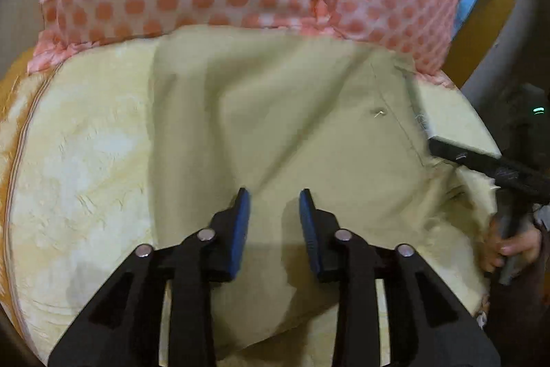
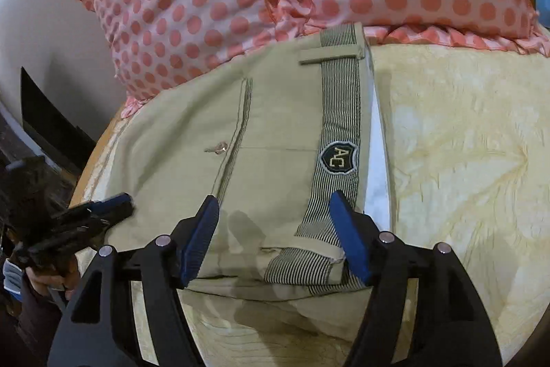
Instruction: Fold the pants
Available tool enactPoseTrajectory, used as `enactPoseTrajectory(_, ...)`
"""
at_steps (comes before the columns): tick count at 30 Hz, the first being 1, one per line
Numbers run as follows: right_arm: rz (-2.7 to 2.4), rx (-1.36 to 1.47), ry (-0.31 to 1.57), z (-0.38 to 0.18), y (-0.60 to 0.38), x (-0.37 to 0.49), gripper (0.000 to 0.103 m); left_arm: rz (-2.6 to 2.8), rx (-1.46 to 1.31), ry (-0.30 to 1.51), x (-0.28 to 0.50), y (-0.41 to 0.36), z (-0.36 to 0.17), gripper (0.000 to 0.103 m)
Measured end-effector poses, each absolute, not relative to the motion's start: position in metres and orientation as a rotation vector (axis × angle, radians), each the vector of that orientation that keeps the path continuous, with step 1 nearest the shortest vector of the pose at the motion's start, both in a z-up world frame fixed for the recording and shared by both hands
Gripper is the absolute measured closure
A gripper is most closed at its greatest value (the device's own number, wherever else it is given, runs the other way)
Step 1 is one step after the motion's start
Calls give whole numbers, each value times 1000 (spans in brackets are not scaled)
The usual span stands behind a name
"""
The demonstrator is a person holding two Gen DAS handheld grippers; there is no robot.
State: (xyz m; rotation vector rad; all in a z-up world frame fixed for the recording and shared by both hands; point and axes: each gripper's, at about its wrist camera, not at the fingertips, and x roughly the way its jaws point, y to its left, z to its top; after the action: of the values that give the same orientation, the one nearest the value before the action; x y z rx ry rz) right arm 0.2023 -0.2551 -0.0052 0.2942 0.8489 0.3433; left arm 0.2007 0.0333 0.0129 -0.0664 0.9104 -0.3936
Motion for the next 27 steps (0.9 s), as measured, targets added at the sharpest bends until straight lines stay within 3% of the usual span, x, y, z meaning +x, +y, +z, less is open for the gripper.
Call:
enactPoseTrajectory(1,314,275,842,0,-254,194,34,-376,-69,912,195,34,16,76)
enactPoseTrajectory(2,283,239,824,7,-251,180,26,-373,-89,903,186,38,21,71)
enactPoseTrajectory(3,264,204,799,12,-247,166,10,-366,-98,886,177,41,25,51)
enactPoseTrajectory(4,247,165,762,16,-239,144,3,-336,-90,844,158,46,32,41)
enactPoseTrajectory(5,242,139,743,15,-232,131,1,-308,-74,811,142,47,35,23)
enactPoseTrajectory(9,192,-4,733,-5,-196,82,1,-206,-19,771,80,51,25,8)
enactPoseTrajectory(15,109,-49,745,-35,-169,65,1,-81,-2,796,43,46,-1,2)
enactPoseTrajectory(27,23,23,662,-42,-168,55,1,-23,24,751,33,44,-9,2)
